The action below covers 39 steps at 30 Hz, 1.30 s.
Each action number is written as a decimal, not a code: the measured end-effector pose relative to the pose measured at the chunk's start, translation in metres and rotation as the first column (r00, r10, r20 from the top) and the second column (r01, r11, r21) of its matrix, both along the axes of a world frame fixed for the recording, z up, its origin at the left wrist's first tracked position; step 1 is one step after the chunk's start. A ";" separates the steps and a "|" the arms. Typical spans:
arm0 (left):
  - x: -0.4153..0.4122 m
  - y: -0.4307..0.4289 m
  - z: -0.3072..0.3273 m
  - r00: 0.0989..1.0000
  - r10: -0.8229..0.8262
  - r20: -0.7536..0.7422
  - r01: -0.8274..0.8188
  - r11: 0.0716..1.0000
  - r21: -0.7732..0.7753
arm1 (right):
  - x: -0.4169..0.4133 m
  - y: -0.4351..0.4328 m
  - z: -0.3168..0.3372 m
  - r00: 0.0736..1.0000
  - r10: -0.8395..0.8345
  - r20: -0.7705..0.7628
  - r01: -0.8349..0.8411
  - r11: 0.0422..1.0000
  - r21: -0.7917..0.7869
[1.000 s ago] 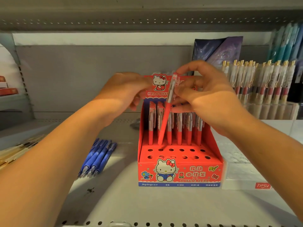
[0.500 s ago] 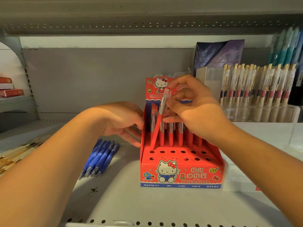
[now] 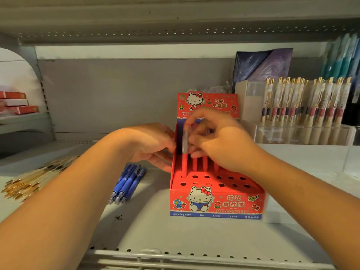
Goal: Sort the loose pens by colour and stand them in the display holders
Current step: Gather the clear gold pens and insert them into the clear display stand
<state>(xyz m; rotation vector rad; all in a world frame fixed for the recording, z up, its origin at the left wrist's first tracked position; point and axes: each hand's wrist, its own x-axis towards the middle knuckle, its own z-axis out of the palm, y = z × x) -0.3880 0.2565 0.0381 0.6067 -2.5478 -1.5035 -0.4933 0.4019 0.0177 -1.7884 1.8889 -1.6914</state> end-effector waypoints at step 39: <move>0.218 -0.187 -0.019 0.968 0.245 -0.048 -0.240 0.858 -0.453 | 0.158 -0.179 0.021 0.899 -0.134 -0.418 0.362 0.764 0.534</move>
